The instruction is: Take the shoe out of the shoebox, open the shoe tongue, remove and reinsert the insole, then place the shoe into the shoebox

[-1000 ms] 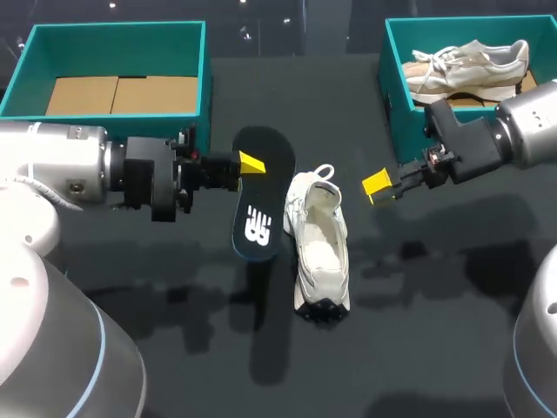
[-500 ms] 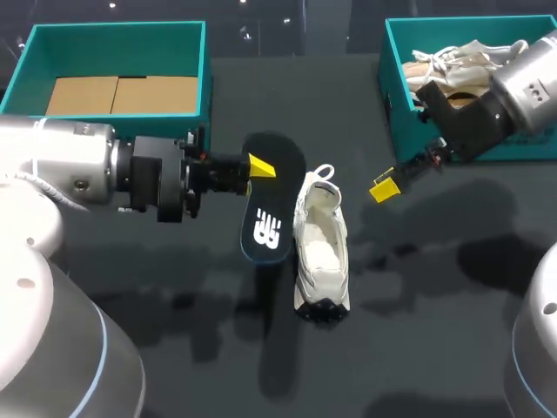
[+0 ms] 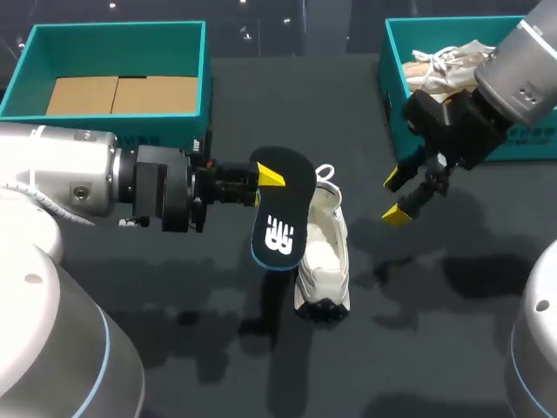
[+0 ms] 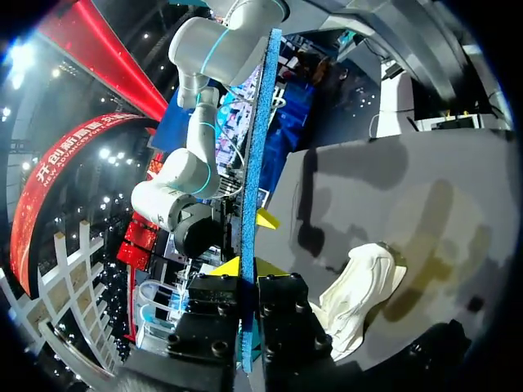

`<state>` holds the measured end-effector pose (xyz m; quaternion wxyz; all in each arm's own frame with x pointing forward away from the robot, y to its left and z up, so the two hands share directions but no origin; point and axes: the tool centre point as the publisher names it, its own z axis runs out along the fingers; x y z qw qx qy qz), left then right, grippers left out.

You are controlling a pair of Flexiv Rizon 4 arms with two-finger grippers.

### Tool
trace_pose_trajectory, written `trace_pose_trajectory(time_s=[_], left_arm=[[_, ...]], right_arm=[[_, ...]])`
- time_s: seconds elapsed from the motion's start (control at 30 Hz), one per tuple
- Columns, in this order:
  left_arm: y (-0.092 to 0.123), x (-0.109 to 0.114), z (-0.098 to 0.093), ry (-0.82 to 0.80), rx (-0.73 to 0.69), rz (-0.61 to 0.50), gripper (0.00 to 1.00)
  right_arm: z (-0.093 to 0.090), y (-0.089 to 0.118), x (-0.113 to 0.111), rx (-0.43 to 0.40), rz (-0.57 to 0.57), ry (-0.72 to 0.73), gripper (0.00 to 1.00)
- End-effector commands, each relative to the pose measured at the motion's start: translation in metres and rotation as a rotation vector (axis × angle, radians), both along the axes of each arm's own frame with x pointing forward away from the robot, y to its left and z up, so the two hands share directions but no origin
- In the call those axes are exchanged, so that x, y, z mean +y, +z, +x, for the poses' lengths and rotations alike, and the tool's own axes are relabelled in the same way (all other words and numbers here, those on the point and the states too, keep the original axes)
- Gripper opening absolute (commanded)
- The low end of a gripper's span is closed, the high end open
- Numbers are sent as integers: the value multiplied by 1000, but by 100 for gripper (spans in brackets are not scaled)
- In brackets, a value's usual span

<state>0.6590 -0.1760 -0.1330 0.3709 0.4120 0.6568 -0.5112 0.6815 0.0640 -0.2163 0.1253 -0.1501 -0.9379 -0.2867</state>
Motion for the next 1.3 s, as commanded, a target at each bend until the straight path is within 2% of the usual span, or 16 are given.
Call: trace_pose_trajectory(time_s=[0.03,0.13,0.37,0.43,0.8,0.83,0.87,1.0,1.3], left_arm=[[0,1,-3,4,-2,2,0],[-7,-1,-24,-31,41,30,0],[-12,-4,-51,-78,181,41,0],[-16,-5,-52,-64,148,54,0],[-16,-5,-52,-64,148,54,0],[-22,-9,-54,-66,147,59,0],[-27,-13,-57,-68,148,54,0],[-44,-25,-68,-107,149,36,0],[-75,-39,-70,-149,175,39,0]], right_arm=[[-3,4,4,-62,-75,27,100],[-9,-1,7,-202,-96,107,100],[-12,-22,2,-387,-106,174,100],[-10,-28,2,-407,-102,209,100],[-11,-29,4,-402,-98,233,100],[-11,-29,4,-402,-98,233,100],[-11,-31,4,-440,-115,259,100],[-8,-50,-1,-451,-128,265,100],[3,-86,0,-404,-120,283,100]])
